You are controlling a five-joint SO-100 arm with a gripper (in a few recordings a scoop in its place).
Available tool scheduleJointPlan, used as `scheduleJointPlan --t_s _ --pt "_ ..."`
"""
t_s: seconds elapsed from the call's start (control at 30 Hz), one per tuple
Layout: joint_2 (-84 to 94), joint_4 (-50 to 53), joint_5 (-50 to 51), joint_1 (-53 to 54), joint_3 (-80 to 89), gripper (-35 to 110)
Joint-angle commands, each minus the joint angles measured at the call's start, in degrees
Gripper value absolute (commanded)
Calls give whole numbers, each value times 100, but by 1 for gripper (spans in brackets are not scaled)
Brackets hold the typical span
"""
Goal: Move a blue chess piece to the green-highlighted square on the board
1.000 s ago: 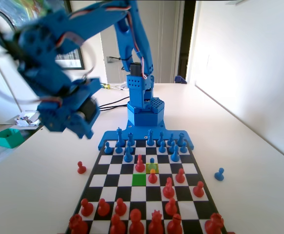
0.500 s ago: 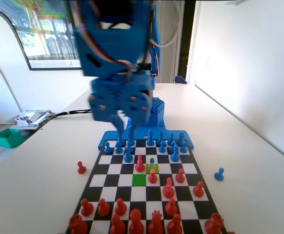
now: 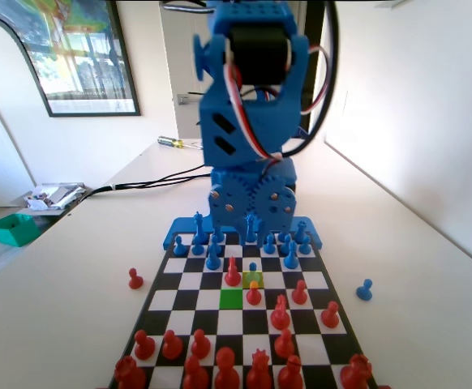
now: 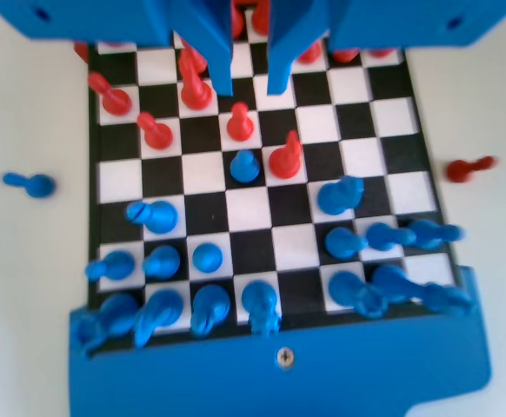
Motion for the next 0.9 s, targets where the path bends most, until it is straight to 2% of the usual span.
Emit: scheduleJointPlan --t_s 0.0,0.33,0.87 --pt "193 -193 -26 -105 185 6" --pt "-70 -712 -185 -97 527 6" --pt "-448 -976 -343 -176 633 7"
